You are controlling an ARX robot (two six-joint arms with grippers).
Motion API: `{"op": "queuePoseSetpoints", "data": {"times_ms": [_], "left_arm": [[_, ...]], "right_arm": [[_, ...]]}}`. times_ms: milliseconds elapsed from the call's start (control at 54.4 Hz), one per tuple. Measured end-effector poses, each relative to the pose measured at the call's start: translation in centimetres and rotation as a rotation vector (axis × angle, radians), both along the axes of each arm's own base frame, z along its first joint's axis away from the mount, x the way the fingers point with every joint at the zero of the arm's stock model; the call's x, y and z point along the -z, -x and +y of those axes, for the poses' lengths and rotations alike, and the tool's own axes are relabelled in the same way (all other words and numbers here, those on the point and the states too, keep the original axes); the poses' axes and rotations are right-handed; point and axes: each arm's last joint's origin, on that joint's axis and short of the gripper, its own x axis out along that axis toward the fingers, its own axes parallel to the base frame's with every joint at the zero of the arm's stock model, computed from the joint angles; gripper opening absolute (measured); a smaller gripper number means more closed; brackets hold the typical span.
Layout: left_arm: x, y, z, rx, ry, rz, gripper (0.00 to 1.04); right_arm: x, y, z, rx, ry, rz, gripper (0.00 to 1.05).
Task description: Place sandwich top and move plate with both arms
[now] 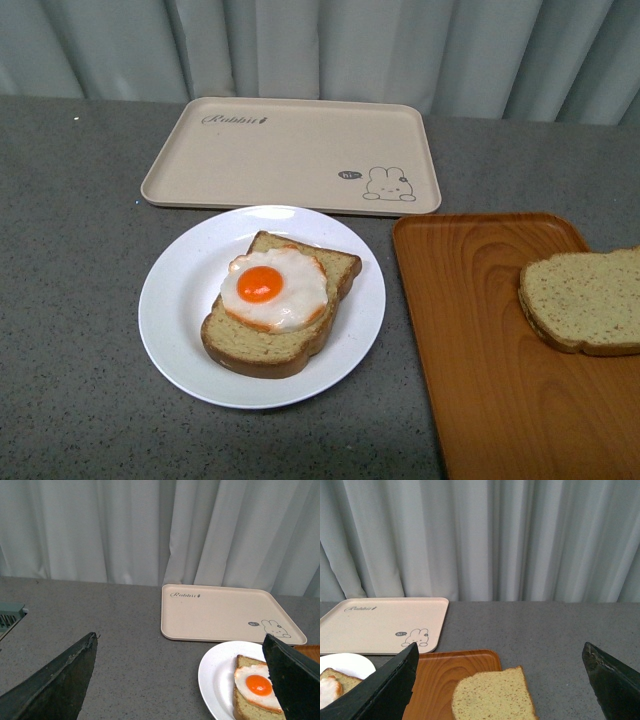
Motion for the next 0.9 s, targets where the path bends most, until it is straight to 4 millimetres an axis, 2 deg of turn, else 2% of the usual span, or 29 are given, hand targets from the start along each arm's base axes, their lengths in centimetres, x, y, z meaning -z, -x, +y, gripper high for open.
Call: {"op": "queuePoseSetpoints", "data": {"times_ms": [901], "left_arm": [[0.00, 0.00, 0.00, 0.000, 0.000, 0.000, 0.98]], "right_arm": [[0.00, 0.00, 0.00, 0.000, 0.000, 0.000, 0.96]]}}
